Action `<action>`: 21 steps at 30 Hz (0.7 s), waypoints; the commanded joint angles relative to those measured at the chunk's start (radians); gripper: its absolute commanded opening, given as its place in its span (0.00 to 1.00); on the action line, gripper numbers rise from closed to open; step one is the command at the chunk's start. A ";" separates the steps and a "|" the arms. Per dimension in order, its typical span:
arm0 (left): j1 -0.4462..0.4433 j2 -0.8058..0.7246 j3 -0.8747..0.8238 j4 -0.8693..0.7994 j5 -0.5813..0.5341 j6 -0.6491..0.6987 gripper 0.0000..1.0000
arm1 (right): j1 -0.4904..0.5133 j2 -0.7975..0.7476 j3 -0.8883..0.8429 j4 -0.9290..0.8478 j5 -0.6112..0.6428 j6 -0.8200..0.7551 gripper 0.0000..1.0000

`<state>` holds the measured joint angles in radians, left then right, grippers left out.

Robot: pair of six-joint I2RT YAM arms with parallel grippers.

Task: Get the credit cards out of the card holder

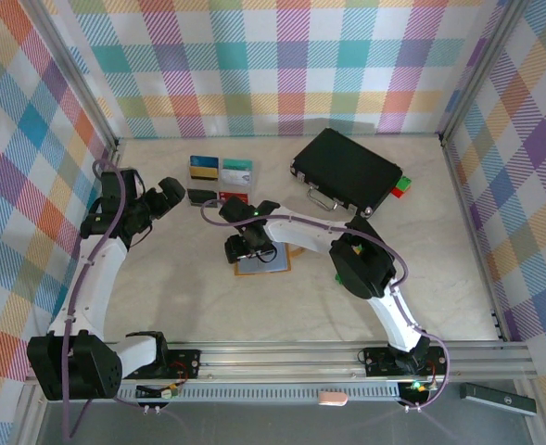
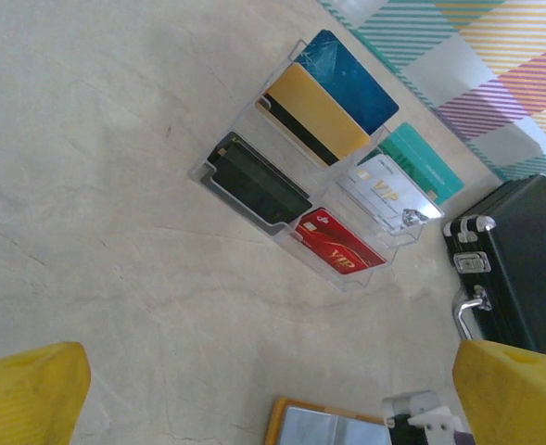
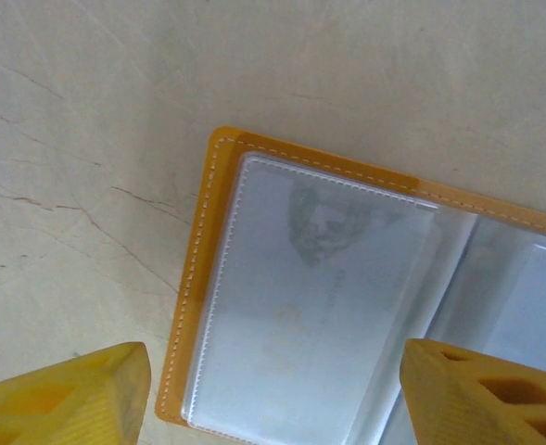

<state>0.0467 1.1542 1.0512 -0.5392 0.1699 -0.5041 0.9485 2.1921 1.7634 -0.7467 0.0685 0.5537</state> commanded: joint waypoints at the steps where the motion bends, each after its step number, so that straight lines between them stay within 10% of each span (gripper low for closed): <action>1: 0.014 -0.022 -0.013 0.021 0.026 -0.001 1.00 | 0.001 0.023 0.034 -0.054 0.004 -0.012 0.71; 21: 0.016 -0.009 -0.013 0.024 0.030 -0.006 1.00 | 0.003 0.103 0.079 -0.109 0.007 -0.023 0.77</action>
<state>0.0483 1.1542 1.0492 -0.5388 0.1871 -0.5049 0.9485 2.2559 1.8168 -0.8066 0.0685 0.5381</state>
